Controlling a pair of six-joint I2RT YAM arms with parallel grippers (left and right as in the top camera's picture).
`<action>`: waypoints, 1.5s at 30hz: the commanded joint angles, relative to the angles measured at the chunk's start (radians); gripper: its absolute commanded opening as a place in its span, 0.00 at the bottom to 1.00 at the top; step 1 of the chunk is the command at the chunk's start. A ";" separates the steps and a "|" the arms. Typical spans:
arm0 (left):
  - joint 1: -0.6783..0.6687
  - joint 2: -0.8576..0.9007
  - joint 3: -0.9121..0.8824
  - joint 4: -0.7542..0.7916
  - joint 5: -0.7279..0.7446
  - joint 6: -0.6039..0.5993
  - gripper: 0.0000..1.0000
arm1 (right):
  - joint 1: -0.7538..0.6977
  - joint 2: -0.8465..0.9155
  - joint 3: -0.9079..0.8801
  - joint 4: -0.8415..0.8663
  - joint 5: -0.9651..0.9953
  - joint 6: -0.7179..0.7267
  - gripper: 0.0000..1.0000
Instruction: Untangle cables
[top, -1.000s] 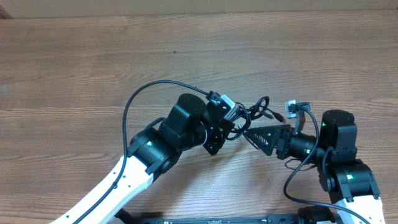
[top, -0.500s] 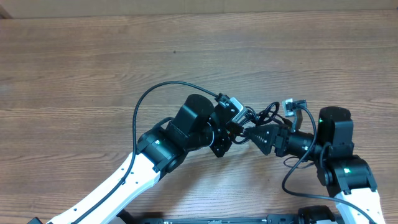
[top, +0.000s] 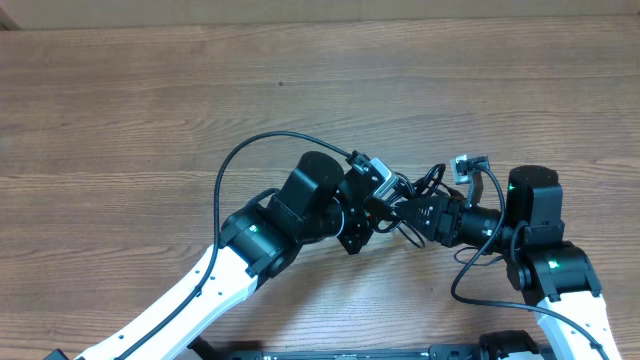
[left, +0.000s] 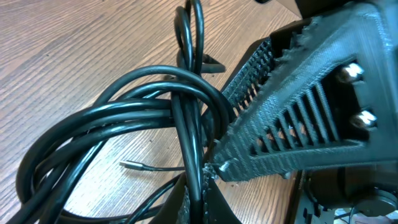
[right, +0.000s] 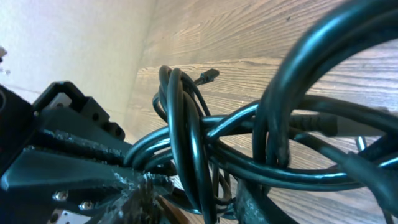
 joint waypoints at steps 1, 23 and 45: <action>-0.011 -0.004 0.021 0.008 0.058 -0.008 0.04 | -0.002 0.000 0.035 0.013 -0.001 -0.007 0.30; -0.018 -0.004 0.021 0.002 0.026 -0.010 0.04 | -0.002 0.000 0.035 0.004 0.017 0.017 0.04; -0.016 -0.004 0.021 -0.112 -0.282 -0.244 0.04 | -0.002 -0.001 0.035 0.005 0.014 0.016 0.04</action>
